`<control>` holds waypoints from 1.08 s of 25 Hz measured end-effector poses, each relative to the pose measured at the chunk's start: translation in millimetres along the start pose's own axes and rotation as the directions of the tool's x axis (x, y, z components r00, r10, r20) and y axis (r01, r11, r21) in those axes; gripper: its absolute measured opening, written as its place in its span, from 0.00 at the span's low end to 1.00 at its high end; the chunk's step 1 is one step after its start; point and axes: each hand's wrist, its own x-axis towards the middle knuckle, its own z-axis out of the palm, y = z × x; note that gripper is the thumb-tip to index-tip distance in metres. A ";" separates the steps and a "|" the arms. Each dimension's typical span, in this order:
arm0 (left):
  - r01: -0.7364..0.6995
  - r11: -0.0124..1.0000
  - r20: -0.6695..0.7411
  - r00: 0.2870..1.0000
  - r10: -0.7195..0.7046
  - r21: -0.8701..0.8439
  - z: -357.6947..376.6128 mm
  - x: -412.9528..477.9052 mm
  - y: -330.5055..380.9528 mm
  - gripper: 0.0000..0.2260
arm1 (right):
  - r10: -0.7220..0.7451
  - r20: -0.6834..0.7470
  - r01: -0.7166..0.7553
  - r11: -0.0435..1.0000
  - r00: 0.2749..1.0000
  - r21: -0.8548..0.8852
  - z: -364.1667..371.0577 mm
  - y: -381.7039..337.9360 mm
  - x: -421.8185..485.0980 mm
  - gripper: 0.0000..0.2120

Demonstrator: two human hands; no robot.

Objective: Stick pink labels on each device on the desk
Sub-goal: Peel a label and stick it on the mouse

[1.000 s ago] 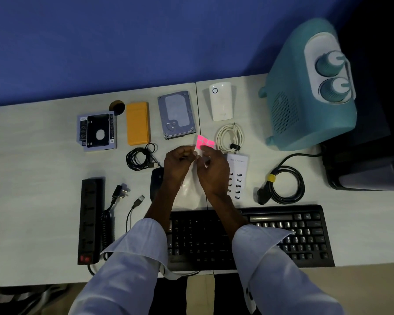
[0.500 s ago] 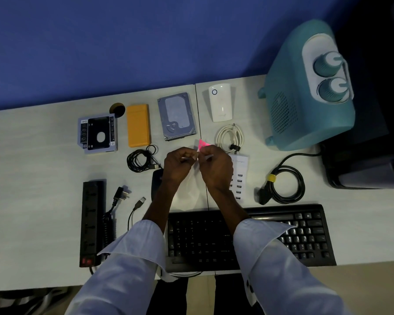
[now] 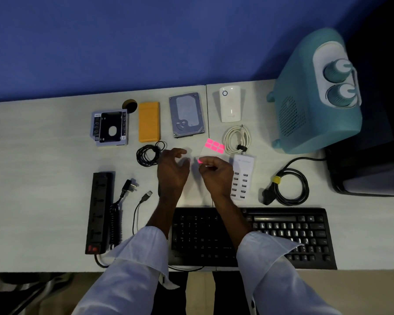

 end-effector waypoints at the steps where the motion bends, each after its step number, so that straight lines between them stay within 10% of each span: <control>1: -0.014 0.991 -0.057 0.998 0.022 0.133 -7.2 -6.7 -6.0 0.14 | 0.013 0.019 -0.013 1.000 1.000 0.006 2.3 0.9 -5.2 0.06; 5: 0.101 0.903 -0.066 0.995 -0.081 0.418 -27.5 -40.5 -27.9 0.34 | 0.054 0.078 -0.057 0.998 0.996 0.036 15.2 2.2 -18.2 0.07; 14: 0.300 0.952 0.072 0.952 -0.296 -0.053 -46.4 -45.4 -27.4 0.23 | 0.125 0.180 -0.143 0.986 0.976 0.091 25.7 -3.1 -33.9 0.02; 20: 0.658 0.311 0.472 0.727 -0.499 -0.685 -63.2 -35.0 -41.6 0.17 | 0.183 0.344 -0.241 0.961 0.921 0.136 37.6 -17.8 -39.8 0.05; 27: 0.610 0.157 0.481 0.735 -0.477 -0.776 -70.0 -40.3 -35.8 0.17 | 0.185 0.410 -0.274 0.946 0.893 0.170 61.3 -22.5 -43.2 0.05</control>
